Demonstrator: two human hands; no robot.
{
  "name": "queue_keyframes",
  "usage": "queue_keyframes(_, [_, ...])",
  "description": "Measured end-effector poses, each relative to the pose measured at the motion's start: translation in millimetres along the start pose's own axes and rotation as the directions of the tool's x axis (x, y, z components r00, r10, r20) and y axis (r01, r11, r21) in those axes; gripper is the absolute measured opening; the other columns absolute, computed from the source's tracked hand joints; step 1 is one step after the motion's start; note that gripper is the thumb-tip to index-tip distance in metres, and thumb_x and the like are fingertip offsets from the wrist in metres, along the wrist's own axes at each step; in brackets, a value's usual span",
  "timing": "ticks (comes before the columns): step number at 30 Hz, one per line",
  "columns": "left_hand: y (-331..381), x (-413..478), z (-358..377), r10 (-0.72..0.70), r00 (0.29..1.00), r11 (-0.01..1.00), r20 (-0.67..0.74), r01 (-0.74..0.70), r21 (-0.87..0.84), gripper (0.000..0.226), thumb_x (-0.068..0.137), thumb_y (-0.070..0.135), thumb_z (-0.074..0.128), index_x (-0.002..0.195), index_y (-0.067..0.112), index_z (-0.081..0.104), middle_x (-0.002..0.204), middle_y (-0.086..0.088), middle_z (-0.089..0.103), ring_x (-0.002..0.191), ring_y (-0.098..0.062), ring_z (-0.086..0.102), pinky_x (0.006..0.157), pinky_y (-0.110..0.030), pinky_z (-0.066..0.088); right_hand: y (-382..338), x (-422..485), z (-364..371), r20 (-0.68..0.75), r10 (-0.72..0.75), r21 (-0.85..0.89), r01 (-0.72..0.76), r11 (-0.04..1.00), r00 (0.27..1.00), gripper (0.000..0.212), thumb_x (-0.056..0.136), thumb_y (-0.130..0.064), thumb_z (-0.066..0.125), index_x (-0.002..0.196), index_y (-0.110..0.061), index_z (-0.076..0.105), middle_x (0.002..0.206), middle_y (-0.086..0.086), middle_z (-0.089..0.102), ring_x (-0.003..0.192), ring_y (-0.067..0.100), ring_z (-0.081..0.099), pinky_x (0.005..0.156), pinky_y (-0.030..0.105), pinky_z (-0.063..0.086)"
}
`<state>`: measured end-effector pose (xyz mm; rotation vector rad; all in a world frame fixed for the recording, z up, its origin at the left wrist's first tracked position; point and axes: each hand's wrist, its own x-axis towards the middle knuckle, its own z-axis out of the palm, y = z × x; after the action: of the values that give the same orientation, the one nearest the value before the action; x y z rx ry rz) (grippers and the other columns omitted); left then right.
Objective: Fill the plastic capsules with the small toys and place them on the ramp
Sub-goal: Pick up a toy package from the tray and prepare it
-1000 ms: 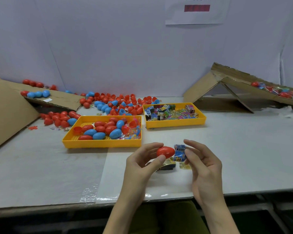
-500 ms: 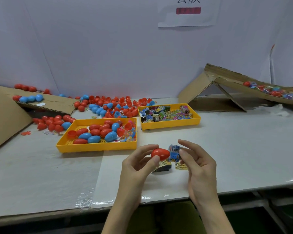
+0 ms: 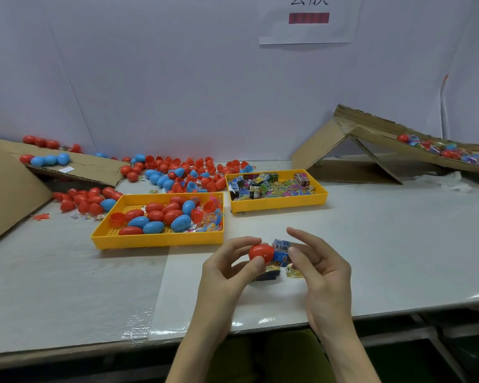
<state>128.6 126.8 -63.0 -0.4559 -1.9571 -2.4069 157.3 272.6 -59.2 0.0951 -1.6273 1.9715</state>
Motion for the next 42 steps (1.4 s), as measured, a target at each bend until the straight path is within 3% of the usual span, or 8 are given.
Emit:
queue_keyframes(8, [0.0, 0.3, -0.7, -0.021, 0.999, 1.000, 0.032, 0.021, 0.008, 0.024, 0.080, 0.028, 0.076, 0.103, 0.032, 0.073, 0.104, 0.000, 0.075, 0.099, -0.020, 0.072, 0.079, -0.028, 0.059, 2.3, -5.4, 3.7, -0.067, -0.072, -0.117, 0.064, 0.991, 0.995, 0.027, 0.079, -0.024, 0.072, 0.104, -0.037, 0.074, 0.090, -0.006, 0.078, 0.086, 0.014, 0.075, 0.067, 0.018, 0.057])
queue_keyframes(15, [-0.9, 0.0, -0.7, -0.010, 0.999, 1.000, 0.033, 0.009, 0.020, 0.033, 0.072, 0.042, 0.079, 0.103, 0.032, 0.072, 0.104, 0.001, 0.073, 0.100, -0.019, 0.071, 0.080, -0.028, 0.058, 2.7, -7.2, 4.9, -0.096, -0.111, -0.160, 0.095, 0.983, 0.989, 0.024, 0.076, -0.025, 0.076, 0.096, -0.037, 0.073, 0.083, -0.008, 0.077, 0.076, 0.010, 0.075, 0.064, 0.016, 0.056])
queue_keyframes(18, [-1.3, 0.0, -1.8, -0.002, 0.999, 1.000, 0.036, 0.001, 0.012, 0.033, 0.072, 0.039, 0.079, 0.103, 0.030, 0.072, 0.104, -0.001, 0.073, 0.100, -0.021, 0.071, 0.082, -0.031, 0.059, 4.6, -7.6, 3.8, -0.100, -0.106, -0.149, 0.090, 0.985, 0.989, 0.027, 0.078, -0.014, 0.079, 0.095, -0.034, 0.074, 0.081, -0.007, 0.077, 0.076, 0.012, 0.075, 0.064, 0.016, 0.056])
queue_keyframes(20, [-1.6, 0.4, -2.1, -0.003, 0.999, 1.000, 0.032, 0.003, 0.006, 0.030, 0.073, 0.036, 0.080, 0.102, 0.031, 0.072, 0.104, 0.000, 0.074, 0.100, -0.021, 0.071, 0.082, -0.031, 0.059, 4.7, -7.5, 4.2, -0.106, -0.099, -0.143, 0.083, 0.986, 0.989, 0.025, 0.075, -0.019, 0.080, 0.093, -0.035, 0.074, 0.081, -0.007, 0.077, 0.075, 0.012, 0.075, 0.064, 0.016, 0.056])
queue_keyframes(24, [-1.4, 0.4, -2.5, -0.012, 1.000, 1.000, 0.013, 0.012, 0.013, 0.031, 0.070, 0.036, 0.081, 0.100, 0.033, 0.072, 0.105, 0.000, 0.074, 0.101, -0.020, 0.071, 0.083, -0.032, 0.059, 2.5, -6.2, 4.6, -0.076, -0.098, -0.162, 0.085, 0.983, 0.992, 0.026, 0.070, -0.031, 0.080, 0.095, -0.037, 0.074, 0.085, -0.011, 0.077, 0.079, 0.008, 0.074, 0.064, 0.014, 0.055])
queue_keyframes(27, [-0.8, 0.0, -3.1, -0.013, 1.000, 0.999, 0.015, 0.014, -0.044, 0.035, 0.068, 0.037, 0.082, 0.101, 0.027, 0.072, 0.106, -0.005, 0.074, 0.101, -0.024, 0.071, 0.083, -0.033, 0.059, 2.1, -5.8, 2.6, -0.038, -0.094, -0.128, 0.089, 0.988, 0.995, 0.020, 0.077, -0.035, 0.077, 0.097, -0.038, 0.076, 0.091, -0.010, 0.076, 0.089, 0.011, 0.073, 0.069, 0.016, 0.055])
queue_keyframes(33, [-1.9, 0.5, -4.6, -0.008, 0.999, 0.997, 0.031, 0.011, -0.082, 0.036, 0.069, 0.033, 0.083, 0.102, 0.025, 0.072, 0.110, -0.005, 0.073, 0.107, -0.027, 0.070, 0.080, -0.031, 0.058, 5.5, -4.0, 0.9, -0.114, -0.081, -0.137, 0.065, 0.988, 0.990, 0.011, 0.082, -0.032, 0.072, 0.092, -0.034, 0.076, 0.092, -0.007, 0.075, 0.091, 0.012, 0.070, 0.071, 0.018, 0.055])
queue_keyframes(42, [-0.4, -0.7, -4.4, 0.022, 0.999, 0.998, 0.031, -0.020, -0.065, 0.035, 0.071, 0.032, 0.081, 0.105, 0.026, 0.073, 0.112, -0.004, 0.074, 0.107, -0.022, 0.070, 0.081, -0.030, 0.058, 4.5, -0.9, -0.3, 0.056, -0.037, -0.179, 0.046, 0.983, 0.998, 0.008, 0.084, -0.030, 0.073, 0.089, -0.025, 0.076, 0.092, -0.005, 0.073, 0.094, 0.014, 0.069, 0.073, 0.018, 0.054])
